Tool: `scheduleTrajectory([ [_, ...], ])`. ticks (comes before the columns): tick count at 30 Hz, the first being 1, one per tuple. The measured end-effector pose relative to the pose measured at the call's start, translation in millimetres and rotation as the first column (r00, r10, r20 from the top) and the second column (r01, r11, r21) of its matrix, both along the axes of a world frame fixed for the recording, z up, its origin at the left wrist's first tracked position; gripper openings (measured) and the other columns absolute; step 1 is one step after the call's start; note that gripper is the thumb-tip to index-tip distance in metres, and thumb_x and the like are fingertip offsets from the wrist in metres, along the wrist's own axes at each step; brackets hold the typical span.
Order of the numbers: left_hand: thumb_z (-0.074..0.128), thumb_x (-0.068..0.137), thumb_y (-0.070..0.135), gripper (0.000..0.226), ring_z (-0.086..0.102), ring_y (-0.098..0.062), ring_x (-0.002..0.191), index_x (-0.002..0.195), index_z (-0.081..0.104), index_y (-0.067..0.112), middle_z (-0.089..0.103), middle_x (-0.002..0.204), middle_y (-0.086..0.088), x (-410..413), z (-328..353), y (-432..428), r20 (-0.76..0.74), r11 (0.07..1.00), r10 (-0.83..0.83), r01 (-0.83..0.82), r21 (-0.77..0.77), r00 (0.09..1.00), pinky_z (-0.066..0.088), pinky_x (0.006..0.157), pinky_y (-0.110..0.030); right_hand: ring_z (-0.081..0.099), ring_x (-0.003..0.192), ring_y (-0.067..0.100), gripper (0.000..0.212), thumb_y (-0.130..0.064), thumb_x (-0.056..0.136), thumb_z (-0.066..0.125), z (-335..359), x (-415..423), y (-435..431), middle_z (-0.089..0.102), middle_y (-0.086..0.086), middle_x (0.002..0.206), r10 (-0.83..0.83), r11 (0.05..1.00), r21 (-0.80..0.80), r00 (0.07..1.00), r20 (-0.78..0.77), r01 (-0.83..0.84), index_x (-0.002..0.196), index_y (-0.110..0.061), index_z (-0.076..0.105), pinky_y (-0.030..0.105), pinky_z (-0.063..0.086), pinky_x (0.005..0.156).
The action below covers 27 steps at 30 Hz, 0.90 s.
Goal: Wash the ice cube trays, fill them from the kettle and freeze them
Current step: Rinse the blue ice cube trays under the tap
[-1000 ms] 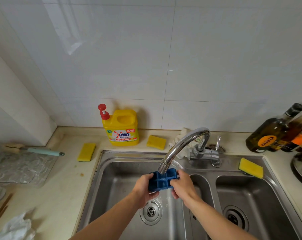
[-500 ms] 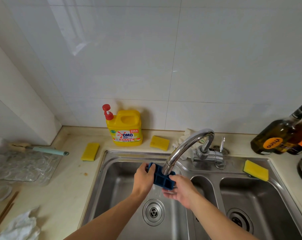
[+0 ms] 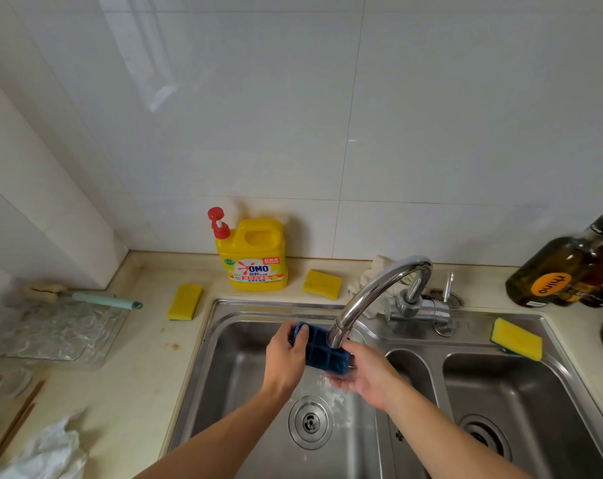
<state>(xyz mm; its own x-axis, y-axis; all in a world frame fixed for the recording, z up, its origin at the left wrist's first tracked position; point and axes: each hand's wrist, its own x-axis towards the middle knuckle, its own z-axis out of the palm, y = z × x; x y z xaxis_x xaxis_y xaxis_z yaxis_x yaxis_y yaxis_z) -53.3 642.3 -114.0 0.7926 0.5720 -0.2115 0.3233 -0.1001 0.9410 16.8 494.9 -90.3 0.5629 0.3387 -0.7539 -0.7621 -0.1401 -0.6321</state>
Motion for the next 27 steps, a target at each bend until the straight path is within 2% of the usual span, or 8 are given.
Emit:
scheduleTrajectory([
  [3,0.048,0.106,0.031,0.021,0.065,-0.019,0.082,0.102,0.066,0.020,0.072,0.096,-0.008,0.4,-4.3,-0.2,-0.112,0.984,0.010,-0.030,-0.177,0.994,0.054,0.061,-0.028,0.069,0.079,0.034,0.029,-0.030,0.101,0.063,3.8,4.8,-6.7,0.069,0.028,0.111,0.087,0.992,-0.101,0.993,0.084,-0.079,0.113,-0.004,0.065,0.039,0.062,0.067],
  [5,0.044,0.107,0.032,0.026,0.069,-0.019,0.090,0.104,0.068,0.023,0.074,0.098,-0.005,-0.6,-7.9,-2.5,-0.191,0.956,-0.005,-0.051,-0.290,0.981,0.057,0.064,-0.028,0.069,0.071,0.027,0.032,-0.035,0.102,0.062,6.6,8.3,-10.6,0.072,0.024,0.104,0.165,0.974,-0.182,0.975,0.152,-0.137,0.110,-0.005,0.066,0.038,0.063,0.066],
  [10,0.039,0.107,0.040,0.034,0.073,-0.023,0.092,0.111,0.069,0.024,0.078,0.094,-0.003,-1.2,-12.6,-15.3,-0.287,0.852,-0.056,-0.105,-0.514,0.956,0.062,0.070,-0.035,0.070,0.062,0.019,0.031,-0.038,0.101,0.063,15.7,12.5,-15.4,0.075,0.013,0.087,0.306,0.923,-0.328,0.897,0.317,-0.199,0.103,-0.008,0.065,0.037,0.065,0.067],
  [13,0.040,0.106,0.049,0.040,0.073,-0.028,0.095,0.114,0.067,0.020,0.078,0.098,-0.008,-1.2,-12.2,-21.4,-0.282,0.775,-0.068,-0.127,-0.619,0.957,0.059,0.071,-0.037,0.074,0.067,0.025,0.031,-0.039,0.100,0.062,19.7,12.2,-15.3,0.075,0.013,0.083,0.363,0.890,-0.420,0.829,0.425,-0.175,0.098,-0.008,0.064,0.038,0.064,0.066],
  [16,0.040,0.105,0.052,0.040,0.073,-0.030,0.100,0.118,0.062,0.021,0.075,0.109,-0.013,-1.2,-12.3,-25.6,-0.262,0.748,-0.070,-0.123,-0.653,0.963,0.059,0.074,-0.038,0.072,0.065,0.023,0.033,-0.040,0.100,0.061,21.0,10.2,-16.8,0.075,0.016,0.084,0.376,0.882,-0.443,0.805,0.459,-0.160,0.097,-0.007,0.064,0.041,0.063,0.065],
  [19,0.036,0.106,0.054,0.045,0.073,-0.031,0.099,0.120,0.061,0.020,0.075,0.108,-0.013,-2.2,-13.4,-26.6,-0.256,0.725,-0.075,-0.124,-0.678,0.964,0.058,0.075,-0.040,0.069,0.062,0.022,0.035,-0.041,0.101,0.061,19.5,8.4,-18.9,0.075,0.018,0.084,0.367,0.887,-0.433,0.810,0.457,-0.158,0.099,-0.006,0.063,0.043,0.063,0.066],
  [23,0.033,0.104,0.059,0.056,0.073,-0.031,0.098,0.120,0.065,0.016,0.078,0.102,-0.010,-6.4,-18.7,-26.2,-0.263,0.726,-0.113,-0.101,-0.680,0.958,0.058,0.075,-0.039,0.067,0.059,0.020,0.036,-0.041,0.102,0.058,19.2,7.3,-19.1,0.075,0.018,0.082,0.351,0.893,-0.426,0.816,0.459,-0.145,0.097,-0.005,0.062,0.038,0.061,0.063],
  [27,0.045,0.098,0.064,0.054,0.073,-0.028,0.099,0.120,0.065,0.019,0.076,0.109,-0.010,-10.1,-19.8,-27.5,-0.225,0.761,-0.104,-0.068,-0.645,0.969,0.060,0.077,-0.037,0.066,0.060,0.022,0.035,-0.040,0.103,0.057,22.0,7.9,-17.5,0.074,0.020,0.082,0.319,0.905,-0.411,0.809,0.494,-0.106,0.097,-0.006,0.062,0.036,0.059,0.063],
])
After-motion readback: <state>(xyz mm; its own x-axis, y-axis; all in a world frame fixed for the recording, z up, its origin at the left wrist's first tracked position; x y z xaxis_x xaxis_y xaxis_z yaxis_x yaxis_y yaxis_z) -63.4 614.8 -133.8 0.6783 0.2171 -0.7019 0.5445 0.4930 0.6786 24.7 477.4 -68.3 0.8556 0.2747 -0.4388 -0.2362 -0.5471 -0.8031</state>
